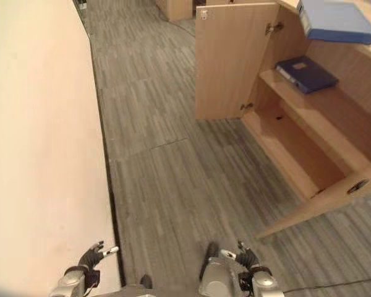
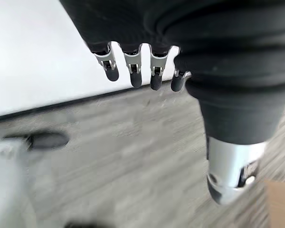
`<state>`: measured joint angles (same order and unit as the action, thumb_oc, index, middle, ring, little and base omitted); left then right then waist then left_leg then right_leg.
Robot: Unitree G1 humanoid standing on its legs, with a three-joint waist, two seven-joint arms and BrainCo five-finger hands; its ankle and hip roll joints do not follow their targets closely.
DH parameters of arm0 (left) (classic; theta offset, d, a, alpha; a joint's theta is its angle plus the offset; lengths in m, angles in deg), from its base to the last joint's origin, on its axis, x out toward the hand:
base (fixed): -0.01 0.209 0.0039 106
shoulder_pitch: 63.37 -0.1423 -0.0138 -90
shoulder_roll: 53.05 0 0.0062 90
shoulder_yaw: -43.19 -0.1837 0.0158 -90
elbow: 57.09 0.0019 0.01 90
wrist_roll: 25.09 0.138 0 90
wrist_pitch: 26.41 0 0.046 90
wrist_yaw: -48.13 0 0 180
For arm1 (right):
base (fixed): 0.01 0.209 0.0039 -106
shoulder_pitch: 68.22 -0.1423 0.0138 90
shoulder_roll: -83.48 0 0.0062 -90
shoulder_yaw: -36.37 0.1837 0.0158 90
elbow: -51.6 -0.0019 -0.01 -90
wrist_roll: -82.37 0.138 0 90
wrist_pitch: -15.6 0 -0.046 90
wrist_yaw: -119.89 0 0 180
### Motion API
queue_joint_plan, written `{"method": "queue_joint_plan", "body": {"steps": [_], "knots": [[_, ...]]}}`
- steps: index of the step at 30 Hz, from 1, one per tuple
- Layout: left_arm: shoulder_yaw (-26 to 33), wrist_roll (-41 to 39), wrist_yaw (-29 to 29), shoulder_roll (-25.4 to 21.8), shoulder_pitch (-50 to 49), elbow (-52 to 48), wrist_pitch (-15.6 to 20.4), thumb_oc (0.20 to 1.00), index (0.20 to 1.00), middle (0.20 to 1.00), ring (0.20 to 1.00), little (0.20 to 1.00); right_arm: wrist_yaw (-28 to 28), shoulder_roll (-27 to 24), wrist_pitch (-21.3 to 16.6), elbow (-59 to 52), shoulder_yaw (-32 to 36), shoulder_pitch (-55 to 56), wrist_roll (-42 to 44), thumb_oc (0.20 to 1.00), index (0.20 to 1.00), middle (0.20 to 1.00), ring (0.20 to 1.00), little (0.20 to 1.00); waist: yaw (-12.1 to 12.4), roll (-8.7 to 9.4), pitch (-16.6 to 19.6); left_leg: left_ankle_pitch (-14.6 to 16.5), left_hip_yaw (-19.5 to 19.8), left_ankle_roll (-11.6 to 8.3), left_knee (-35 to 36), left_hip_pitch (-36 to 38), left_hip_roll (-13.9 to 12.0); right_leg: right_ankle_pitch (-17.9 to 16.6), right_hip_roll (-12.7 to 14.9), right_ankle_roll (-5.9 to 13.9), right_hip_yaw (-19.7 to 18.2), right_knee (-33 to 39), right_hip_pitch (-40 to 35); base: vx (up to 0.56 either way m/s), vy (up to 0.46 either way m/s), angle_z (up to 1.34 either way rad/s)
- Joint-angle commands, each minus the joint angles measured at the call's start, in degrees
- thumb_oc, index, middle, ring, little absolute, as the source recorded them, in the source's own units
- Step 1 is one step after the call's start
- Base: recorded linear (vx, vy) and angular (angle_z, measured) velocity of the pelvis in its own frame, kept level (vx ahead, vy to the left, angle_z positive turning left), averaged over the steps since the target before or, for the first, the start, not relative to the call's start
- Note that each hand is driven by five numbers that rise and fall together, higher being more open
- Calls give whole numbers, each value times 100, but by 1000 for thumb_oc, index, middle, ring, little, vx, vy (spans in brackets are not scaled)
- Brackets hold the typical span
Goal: Put the empty folder in the office cabinet
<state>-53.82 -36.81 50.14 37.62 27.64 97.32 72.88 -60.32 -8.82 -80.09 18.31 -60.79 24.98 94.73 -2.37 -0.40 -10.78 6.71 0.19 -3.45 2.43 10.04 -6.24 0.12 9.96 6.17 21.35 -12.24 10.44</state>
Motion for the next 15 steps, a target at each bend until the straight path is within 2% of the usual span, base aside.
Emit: {"method": "queue_joint_plan", "body": {"steps": [1,3,5,6,8,10,13,14,15], "knots": [[18,283,-16,-275,116,-133,194,1000,1000,1000,1000,1000,59,-51,-124,-78,0,-290,-1,1000,1000,1000,1000,1000,-127,-75,-129,52,-123,106,257,362,689,-1167,248,484,-80,1083,366,422,-164,4],[30,288,-20,-265,96,-140,195,1000,1000,1000,1000,1000,58,-54,-120,-51,8,-287,-16,1000,1000,1000,1000,1000,-131,-93,-129,102,-125,105,257,431,679,-1218,268,504,-134,1104,380,210,-72,5],[58,330,-4,-206,-6,-63,197,1000,1000,1000,1000,1000,44,-96,-97,102,14,-239,-69,1000,1000,1000,1000,1000,-104,-86,16,354,-71,136,257,675,771,-1340,330,462,-156,1235,218,295,-61,-11],[55,331,-5,-203,-12,-64,198,1000,1000,1000,1000,1000,44,-99,-97,101,14,-232,-69,1000,1000,1000,1000,1000,-95,-96,12,363,-81,138,257,689,765,-1344,319,465,-161,1244,205,307,-74,-25],[11,351,-5,-127,-76,-21,193,1000,1000,1000,1000,1000,27,-150,-92,226,13,-222,-55,1000,1000,1000,1000,1000,-139,-213,141,463,-139,86,257,841,620,-1310,285,391,-84,1135,140,294,-110,-16],[10,351,-5,-122,-78,-21,193,1000,1000,1000,1000,1000,26,-155,-93,227,13,-220,-54,1000,1000,1000,1000,1000,-137,-226,145,469,-143,83,257,842,609,-1303,276,389,-82,1130,142,176,-78,-6],[-100,295,-7,-66,-33,-44,196,1000,1000,1000,1000,1000,26,-249,-103,270,45,-245,22,1000,1000,1000,1000,1000,-264,-404,152,232,-156,-111,-82,768,343,-1097,87,221,-229,938,150,273,-152,-6],[-149,244,-9,-42,30,-70,210,1000,1000,1000,1000,1000,24,-304,-104,300,60,-232,38,1000,1000,1000,1000,1000,-323,-523,150,-71,-176,-325,-475,671,149,-899,-96,81,-336,873,65,239,-136,0],[-148,244,-10,-44,33,-69,210,1000,1000,1000,1000,1000,23,-302,-104,300,60,-235,38,1000,1000,1000,1000,1000,-341,-500,160,-101,-154,-321,-464,649,174,-913,-65,82,-326,879,78,242,-153,8]]}}
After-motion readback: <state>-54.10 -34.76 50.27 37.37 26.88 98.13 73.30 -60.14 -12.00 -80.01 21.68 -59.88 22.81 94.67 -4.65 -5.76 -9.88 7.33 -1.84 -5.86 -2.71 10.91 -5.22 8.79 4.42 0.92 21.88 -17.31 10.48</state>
